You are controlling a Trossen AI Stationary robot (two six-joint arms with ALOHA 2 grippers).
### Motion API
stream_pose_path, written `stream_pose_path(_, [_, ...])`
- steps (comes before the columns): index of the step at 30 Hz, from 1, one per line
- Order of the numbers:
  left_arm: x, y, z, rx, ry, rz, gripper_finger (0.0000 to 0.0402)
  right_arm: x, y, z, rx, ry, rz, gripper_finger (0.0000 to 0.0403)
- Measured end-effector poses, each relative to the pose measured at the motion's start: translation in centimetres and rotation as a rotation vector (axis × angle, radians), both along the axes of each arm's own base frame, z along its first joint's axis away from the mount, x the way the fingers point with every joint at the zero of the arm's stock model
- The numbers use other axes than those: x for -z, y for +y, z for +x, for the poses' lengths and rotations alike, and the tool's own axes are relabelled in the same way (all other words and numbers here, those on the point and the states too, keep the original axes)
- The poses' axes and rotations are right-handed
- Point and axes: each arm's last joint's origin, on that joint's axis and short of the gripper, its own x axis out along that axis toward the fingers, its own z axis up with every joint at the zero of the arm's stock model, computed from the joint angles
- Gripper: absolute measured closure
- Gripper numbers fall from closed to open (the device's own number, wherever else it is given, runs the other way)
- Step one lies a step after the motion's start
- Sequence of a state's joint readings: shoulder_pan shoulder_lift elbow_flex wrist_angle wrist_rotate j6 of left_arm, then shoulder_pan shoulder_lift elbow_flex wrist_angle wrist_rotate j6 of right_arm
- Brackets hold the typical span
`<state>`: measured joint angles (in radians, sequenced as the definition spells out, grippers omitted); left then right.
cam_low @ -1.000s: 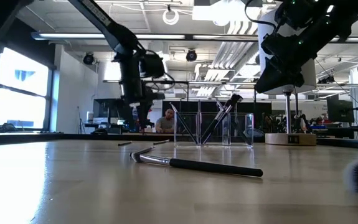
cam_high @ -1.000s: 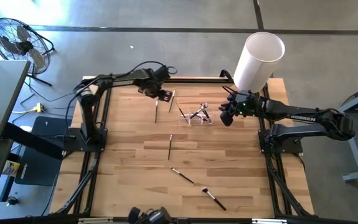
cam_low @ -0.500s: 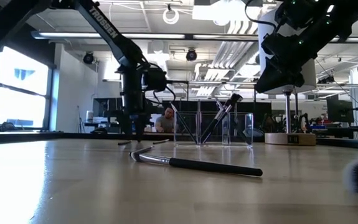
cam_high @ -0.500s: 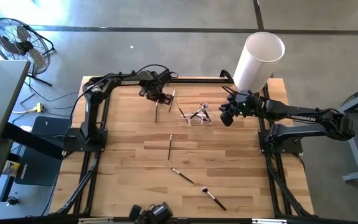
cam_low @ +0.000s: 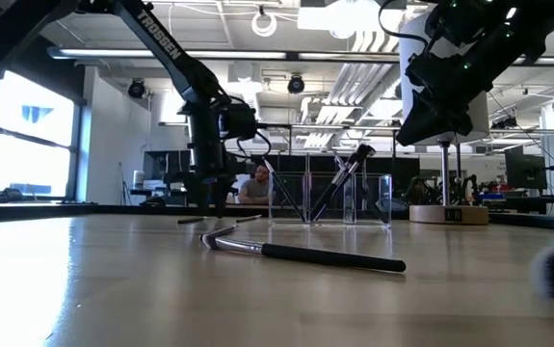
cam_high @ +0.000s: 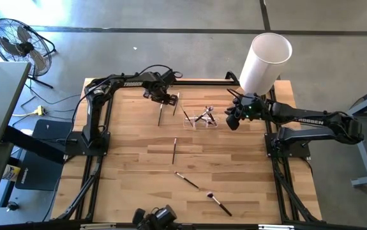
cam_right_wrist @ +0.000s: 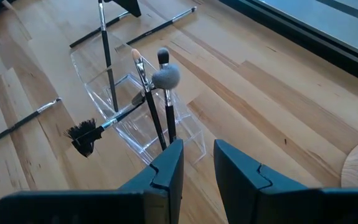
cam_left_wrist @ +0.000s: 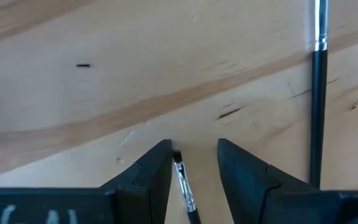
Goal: Put items in baskets/containers
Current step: Put the eyeshadow brush into the left section of the transparent organizer
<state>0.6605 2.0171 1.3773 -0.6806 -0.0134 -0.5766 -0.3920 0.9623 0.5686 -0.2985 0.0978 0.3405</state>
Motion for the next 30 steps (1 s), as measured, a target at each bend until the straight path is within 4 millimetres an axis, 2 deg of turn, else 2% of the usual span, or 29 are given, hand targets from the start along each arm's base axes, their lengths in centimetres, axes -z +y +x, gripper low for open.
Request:
stream_pose_path(22, [0.11, -0.28, -0.3, 0.003, 0.025, -0.05, 0.0276, 0.04, 0.03, -0.02, 0.006, -0.004, 0.019, 0.032])
stream_pose_path(30, [0.18, -0.4, -0.46, 0.007, 0.032, -0.074, 0.0319, 0.04, 0.03, -0.02, 0.006, -0.004, 0.019, 0.032])
